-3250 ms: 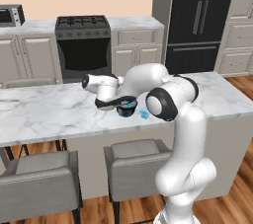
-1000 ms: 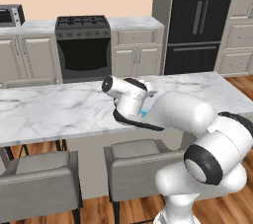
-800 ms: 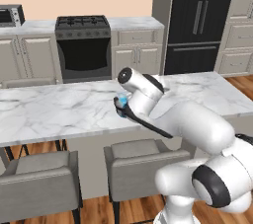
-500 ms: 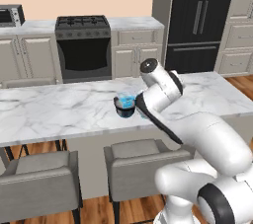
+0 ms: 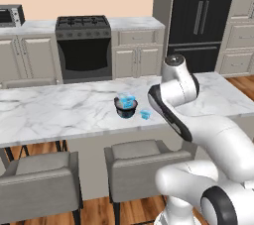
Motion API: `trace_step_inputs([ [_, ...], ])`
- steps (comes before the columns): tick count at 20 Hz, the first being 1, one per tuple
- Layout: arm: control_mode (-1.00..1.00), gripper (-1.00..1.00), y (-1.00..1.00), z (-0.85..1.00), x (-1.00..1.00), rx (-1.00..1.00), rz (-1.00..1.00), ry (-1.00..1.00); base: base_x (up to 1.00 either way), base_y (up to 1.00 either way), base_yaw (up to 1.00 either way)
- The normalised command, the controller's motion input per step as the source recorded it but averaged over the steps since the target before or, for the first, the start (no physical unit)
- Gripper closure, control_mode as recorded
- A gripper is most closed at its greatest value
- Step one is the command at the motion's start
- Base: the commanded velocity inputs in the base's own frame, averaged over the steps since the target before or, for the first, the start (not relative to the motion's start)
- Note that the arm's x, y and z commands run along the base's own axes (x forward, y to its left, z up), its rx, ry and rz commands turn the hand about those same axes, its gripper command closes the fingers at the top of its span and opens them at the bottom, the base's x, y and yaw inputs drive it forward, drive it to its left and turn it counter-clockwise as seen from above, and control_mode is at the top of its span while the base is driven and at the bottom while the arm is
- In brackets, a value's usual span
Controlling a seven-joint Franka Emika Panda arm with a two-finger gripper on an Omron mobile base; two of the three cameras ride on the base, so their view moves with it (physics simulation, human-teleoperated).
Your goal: Stack the yogurt containers by placing the smaller containers on top of the larger containers.
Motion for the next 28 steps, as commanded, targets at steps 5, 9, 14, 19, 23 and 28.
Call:
trace_step_inputs([
  [5, -1.00, -1.00, 0.00, -0.16, 0.03, 0.11, 0.32, 0.17, 0.00, 0.00, 0.00],
  [9, -1.00, -1.00, 0.00, -0.10, 0.20, 0.15, 0.22, 0.11, 0.00, 0.00, 0.00],
  [14, -1.00, -1.00, 0.00, -0.01, 0.37, 0.08, 0.09, 0.02, 0.00, 0.00, 0.00],
  [19, -1.00, -1.00, 0.06, -0.16, 0.47, 0.01, 0.00, 0.07, 0.00, 0.00, 0.00],
  [23, -1.00, -1.00, 0.17, -0.28, 0.41, 0.00, 0.00, 0.13, 0.00, 0.00, 0.00],
  [28, -1.00, -1.00, 0.11, -0.26, 0.24, 0.00, 0.00, 0.11, 0.00, 0.00, 0.00],
])
